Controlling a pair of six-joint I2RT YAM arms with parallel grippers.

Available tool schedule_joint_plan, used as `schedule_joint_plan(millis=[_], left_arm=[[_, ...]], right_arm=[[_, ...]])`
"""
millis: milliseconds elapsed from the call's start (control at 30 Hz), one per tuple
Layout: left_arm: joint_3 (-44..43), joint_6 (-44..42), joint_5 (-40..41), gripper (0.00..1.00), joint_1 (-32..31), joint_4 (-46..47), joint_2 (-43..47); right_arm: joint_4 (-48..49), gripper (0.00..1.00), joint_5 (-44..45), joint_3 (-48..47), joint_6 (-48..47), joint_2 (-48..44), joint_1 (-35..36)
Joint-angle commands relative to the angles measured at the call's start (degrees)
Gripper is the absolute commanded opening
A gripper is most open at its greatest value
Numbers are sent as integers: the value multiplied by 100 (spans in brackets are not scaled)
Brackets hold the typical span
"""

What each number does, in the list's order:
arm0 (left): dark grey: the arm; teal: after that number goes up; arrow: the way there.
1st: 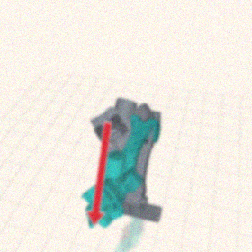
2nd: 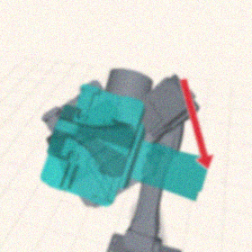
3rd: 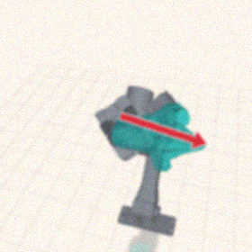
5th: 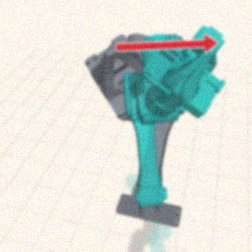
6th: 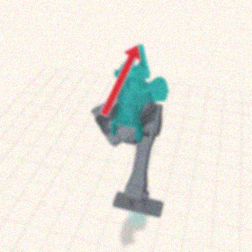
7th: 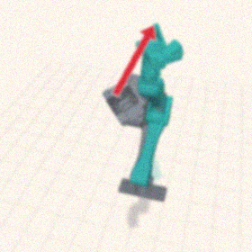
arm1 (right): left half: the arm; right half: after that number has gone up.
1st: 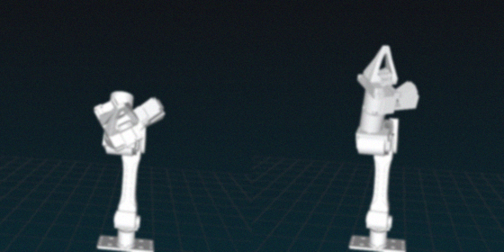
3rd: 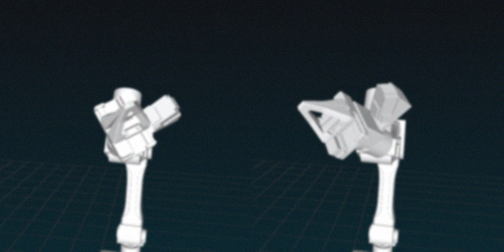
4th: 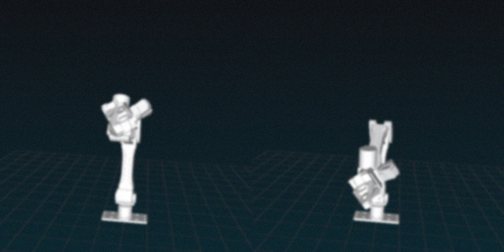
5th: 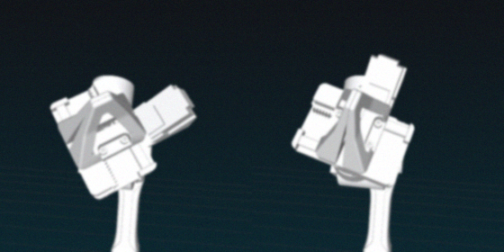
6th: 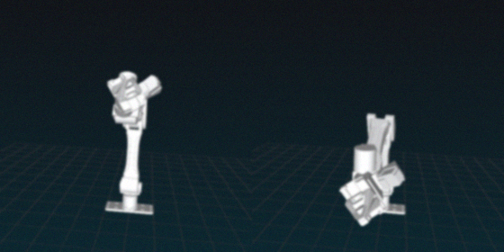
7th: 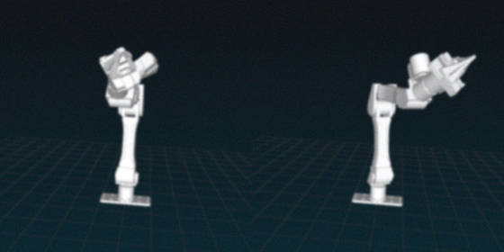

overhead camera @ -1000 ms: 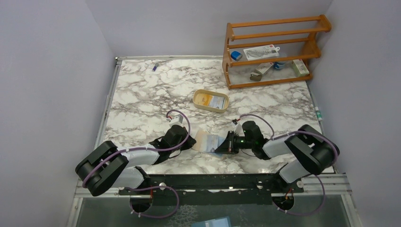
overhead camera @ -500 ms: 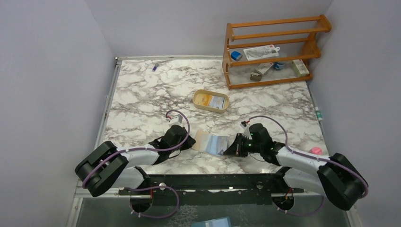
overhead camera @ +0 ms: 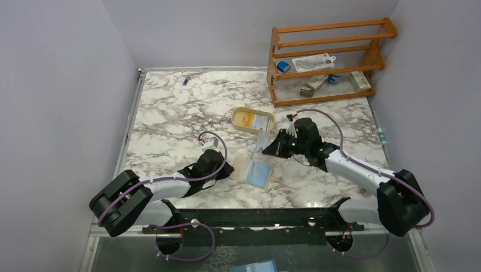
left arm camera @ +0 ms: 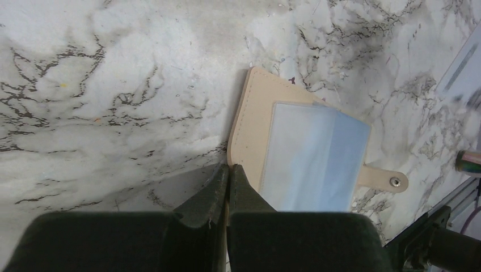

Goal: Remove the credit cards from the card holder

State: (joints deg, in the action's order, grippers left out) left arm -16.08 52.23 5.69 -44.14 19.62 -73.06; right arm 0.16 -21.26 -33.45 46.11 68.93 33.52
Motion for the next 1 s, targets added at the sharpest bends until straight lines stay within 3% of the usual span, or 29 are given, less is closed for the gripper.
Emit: schedule_joint_plan(millis=[0,267,967], left_arm=[[163,-216,291,0,63,-898,0],[219,-161,291,0,63,-853,62],[375,-108,266,0,62,-844,127]], right_arm=[[177,1,-154,-1014,-304,792,-512],[511,1,-551,-2376,-308,2072,-1152],[1021,1,-721,-2356,-146,3492,-1326]])
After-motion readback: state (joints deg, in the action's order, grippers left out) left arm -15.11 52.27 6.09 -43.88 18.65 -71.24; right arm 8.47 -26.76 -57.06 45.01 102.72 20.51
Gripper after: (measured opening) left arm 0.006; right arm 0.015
